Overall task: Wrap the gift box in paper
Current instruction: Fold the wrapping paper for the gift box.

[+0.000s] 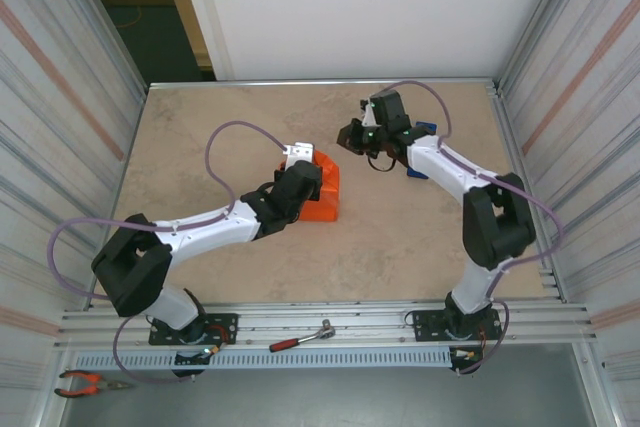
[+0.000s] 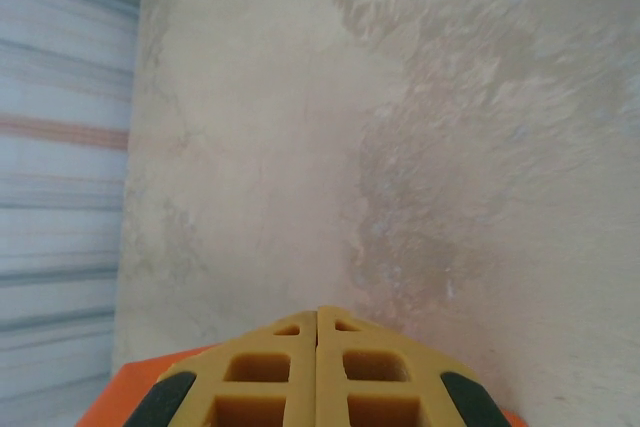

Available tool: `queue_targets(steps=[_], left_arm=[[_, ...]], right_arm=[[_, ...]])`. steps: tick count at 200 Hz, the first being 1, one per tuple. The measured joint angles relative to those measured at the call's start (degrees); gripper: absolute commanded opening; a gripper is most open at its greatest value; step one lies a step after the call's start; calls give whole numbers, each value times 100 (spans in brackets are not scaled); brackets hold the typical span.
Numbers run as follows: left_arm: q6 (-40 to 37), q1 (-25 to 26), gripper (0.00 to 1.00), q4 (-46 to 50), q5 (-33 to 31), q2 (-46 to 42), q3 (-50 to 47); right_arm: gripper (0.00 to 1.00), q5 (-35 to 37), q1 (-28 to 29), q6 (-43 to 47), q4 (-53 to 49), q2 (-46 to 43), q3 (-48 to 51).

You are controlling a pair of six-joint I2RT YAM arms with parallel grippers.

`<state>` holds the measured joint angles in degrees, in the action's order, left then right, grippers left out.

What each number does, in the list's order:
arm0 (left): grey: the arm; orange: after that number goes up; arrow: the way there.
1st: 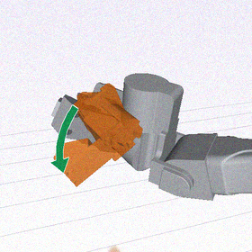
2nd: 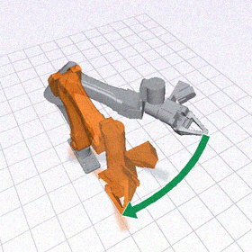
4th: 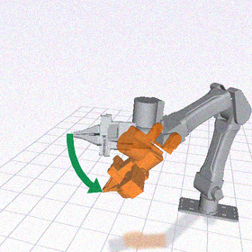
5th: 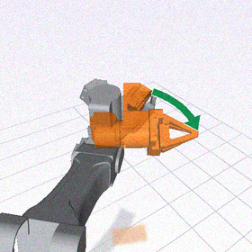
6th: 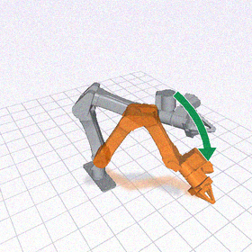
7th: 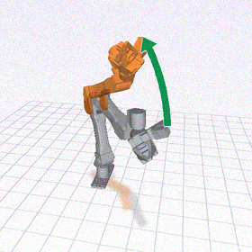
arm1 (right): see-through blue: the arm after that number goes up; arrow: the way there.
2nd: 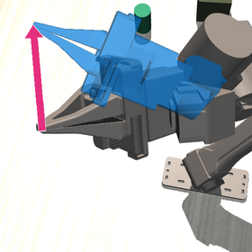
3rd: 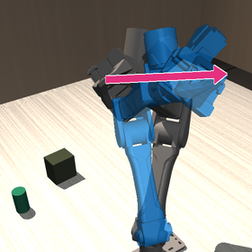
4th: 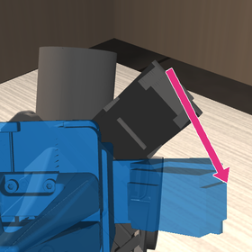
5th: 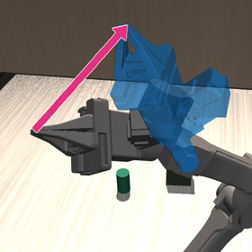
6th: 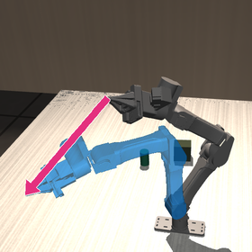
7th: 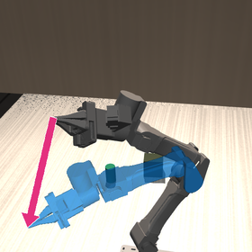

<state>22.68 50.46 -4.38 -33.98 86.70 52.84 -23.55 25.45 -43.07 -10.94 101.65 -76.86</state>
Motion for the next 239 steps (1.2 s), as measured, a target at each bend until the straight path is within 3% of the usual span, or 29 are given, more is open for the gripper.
queue_targets(steps=[40, 104, 239], left_arm=[[2, 20, 45, 4, -48, 11, 7], [28, 37, 44, 98, -105, 15, 42], [170, 105, 45, 175, -214, 15, 42]], right_arm=[[0, -673, 227, -2, -192, 597, -396], [0, -1384, 417, 4, -243, 621, -385], [0, -610, 612, 63, -564, -295, 238]])
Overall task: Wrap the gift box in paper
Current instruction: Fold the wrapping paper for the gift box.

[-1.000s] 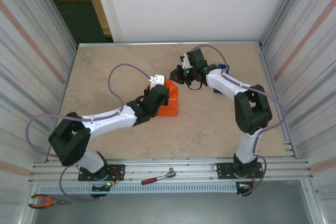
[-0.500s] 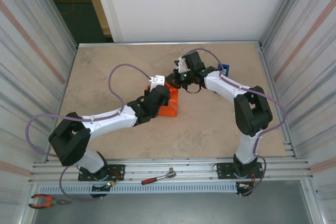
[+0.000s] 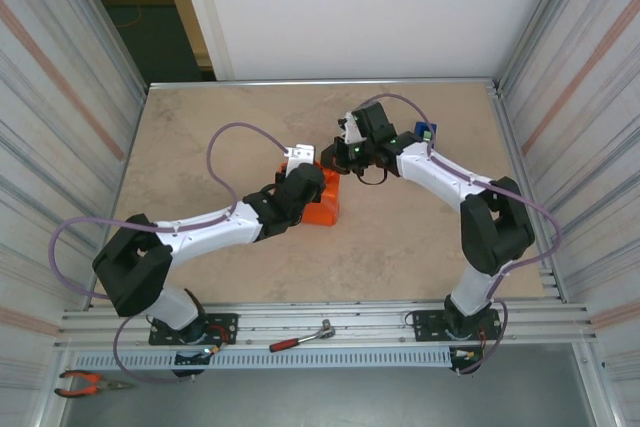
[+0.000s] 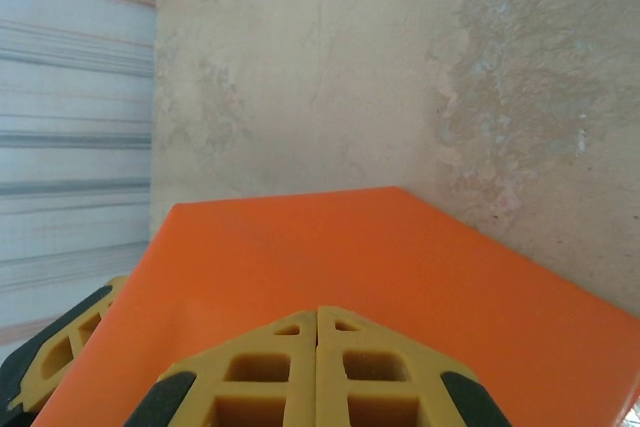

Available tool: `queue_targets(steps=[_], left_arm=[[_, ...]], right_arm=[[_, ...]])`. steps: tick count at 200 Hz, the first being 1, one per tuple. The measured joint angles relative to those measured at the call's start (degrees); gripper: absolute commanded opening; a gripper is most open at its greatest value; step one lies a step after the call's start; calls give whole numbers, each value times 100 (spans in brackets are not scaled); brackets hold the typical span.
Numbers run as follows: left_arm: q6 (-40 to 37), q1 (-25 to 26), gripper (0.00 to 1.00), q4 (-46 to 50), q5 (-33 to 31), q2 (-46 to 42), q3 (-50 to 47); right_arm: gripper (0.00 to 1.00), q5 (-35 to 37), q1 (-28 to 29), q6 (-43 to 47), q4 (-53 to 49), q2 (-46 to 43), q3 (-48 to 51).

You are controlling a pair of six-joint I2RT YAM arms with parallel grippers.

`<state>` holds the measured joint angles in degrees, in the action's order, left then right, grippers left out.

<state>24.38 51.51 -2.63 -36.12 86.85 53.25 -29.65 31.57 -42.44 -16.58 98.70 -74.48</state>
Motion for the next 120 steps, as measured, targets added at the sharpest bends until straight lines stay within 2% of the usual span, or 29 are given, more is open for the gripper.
queue_targets(steps=[67, 120], left_arm=[[-4, 39, 47, 103, -31, -39, 0], [127, 31, 49, 267, 264, -378, -162]], right_arm=[[0, 577, 186, -87, 638, -343, 573], [0, 852, 334, -109, 1036, -511, 892]])
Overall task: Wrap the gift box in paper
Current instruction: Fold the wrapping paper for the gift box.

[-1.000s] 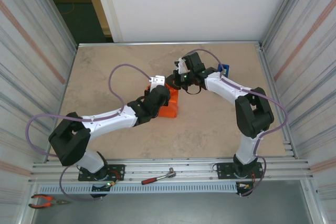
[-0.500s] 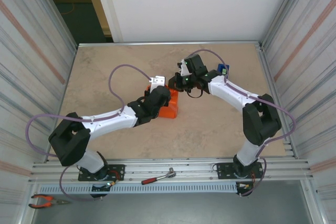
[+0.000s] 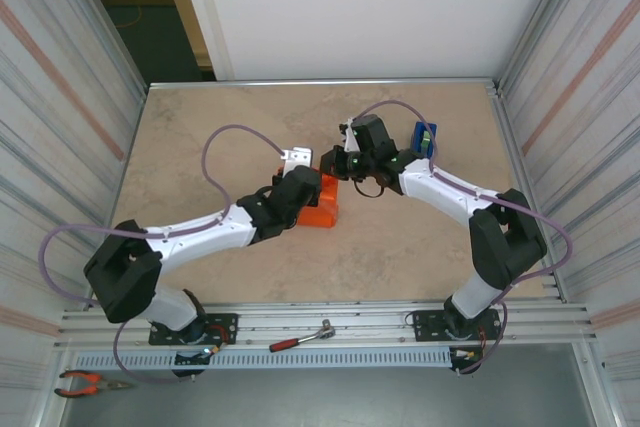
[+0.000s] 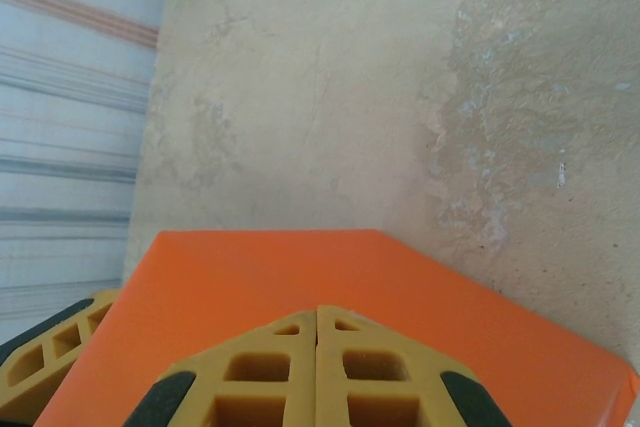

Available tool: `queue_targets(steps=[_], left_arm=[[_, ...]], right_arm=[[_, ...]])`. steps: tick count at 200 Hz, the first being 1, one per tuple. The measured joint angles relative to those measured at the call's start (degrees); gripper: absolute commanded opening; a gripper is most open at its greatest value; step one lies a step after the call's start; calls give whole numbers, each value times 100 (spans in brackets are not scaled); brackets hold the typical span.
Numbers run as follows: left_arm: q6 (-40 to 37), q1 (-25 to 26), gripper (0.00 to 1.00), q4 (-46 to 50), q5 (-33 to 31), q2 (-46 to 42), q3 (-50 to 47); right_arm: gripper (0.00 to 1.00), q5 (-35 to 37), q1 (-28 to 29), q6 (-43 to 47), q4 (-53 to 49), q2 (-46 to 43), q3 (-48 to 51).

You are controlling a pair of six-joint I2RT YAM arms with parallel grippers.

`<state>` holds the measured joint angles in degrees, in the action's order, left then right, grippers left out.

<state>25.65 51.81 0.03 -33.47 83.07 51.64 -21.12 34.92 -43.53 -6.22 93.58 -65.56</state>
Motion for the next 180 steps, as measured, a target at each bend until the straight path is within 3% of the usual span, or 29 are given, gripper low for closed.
queue_targets(steps=[83, 180], left_arm=[[50, -9, 39, -350, 131, -317, -442], [50, -9, 38, -490, 39, -278, -494]], right_arm=[[0, 37, 37, 0, -15, -13, -22], [0, 33, 33, 26, -901, -203, -205]])
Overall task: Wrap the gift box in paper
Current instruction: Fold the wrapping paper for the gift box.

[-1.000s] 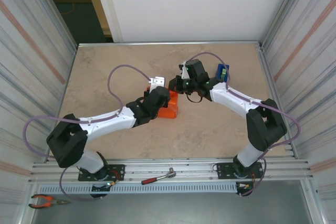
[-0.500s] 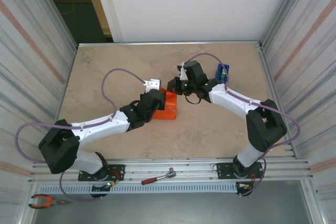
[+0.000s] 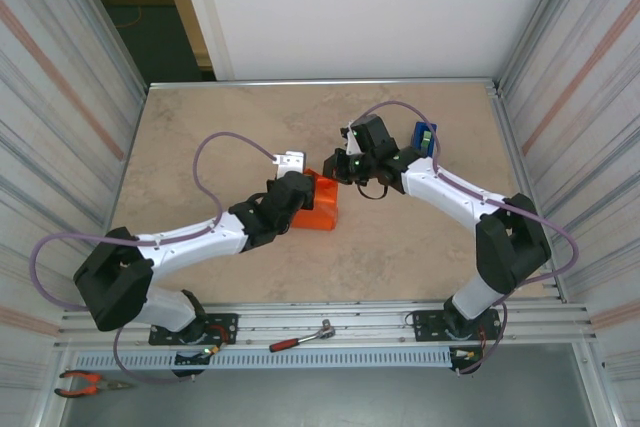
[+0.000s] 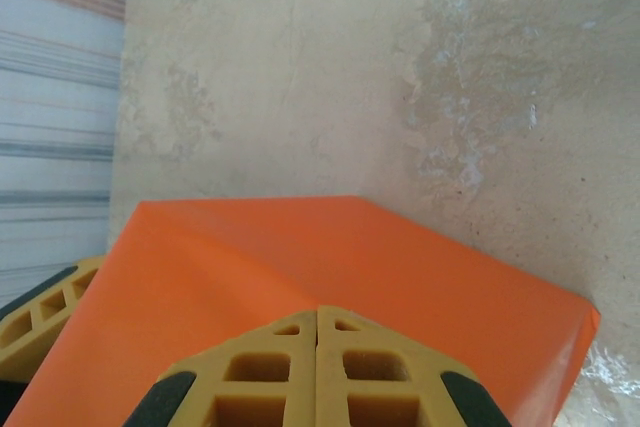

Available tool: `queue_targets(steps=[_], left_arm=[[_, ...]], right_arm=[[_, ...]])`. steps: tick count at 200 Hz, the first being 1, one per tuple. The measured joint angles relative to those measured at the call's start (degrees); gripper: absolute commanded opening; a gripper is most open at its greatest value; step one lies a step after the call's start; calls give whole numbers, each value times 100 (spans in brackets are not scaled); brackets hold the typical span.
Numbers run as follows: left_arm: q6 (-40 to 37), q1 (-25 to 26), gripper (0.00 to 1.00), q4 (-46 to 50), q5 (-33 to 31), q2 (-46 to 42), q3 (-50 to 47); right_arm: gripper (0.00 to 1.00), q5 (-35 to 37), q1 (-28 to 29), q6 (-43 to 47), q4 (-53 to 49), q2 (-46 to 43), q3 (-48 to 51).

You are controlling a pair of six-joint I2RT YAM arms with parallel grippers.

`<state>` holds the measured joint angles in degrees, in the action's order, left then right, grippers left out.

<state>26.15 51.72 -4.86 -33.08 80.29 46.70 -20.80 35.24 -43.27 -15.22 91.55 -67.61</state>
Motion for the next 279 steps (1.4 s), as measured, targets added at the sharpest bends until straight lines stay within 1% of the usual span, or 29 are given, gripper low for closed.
queue_targets(steps=[68, 97, 114, 152, 182, 196, 215, 238, 252, 275, 279], left_arm=[[4, 4, 37, 4, -26, 4, 0], [13, 4, 39, 98, 0, -17, 50], [24, -9, 40, 286, 140, -85, 118], [22, -310, 44, 1069, 955, -461, 291], [2, -619, 45, 1449, 1513, -767, 601], [4, -855, 46, 1510, 1777, -879, 809], [17, -1322, 46, 1513, 2225, -929, 1093], [13, -1906, 46, 1547, 2750, -734, 1504], [-7, -2214, 44, 1574, 3139, -428, 1818], [-153, -2605, 32, 1762, 3888, 310, 2437], [-175, -2649, 29, 1801, 4004, 446, 2535]], right_arm=[[0, 74, 66, 2, -131, -66, 33], [0, 197, 116, 2, 181, -203, 306], [0, 199, 125, 0, 417, -304, 494], [0, 275, 155, 0, 774, -348, 682], [0, 332, 155, 0, 914, -354, 750], [0, 348, 155, 0, 962, -369, 785], [0, 354, 155, 0, 1025, -391, 828], [0, 376, 157, 0, 1073, -396, 855], [0, 413, 166, 0, 1080, -396, 857], [0, 452, 188, 0, 1088, -407, 866], [0, 455, 190, 0, 1093, -413, 870]])
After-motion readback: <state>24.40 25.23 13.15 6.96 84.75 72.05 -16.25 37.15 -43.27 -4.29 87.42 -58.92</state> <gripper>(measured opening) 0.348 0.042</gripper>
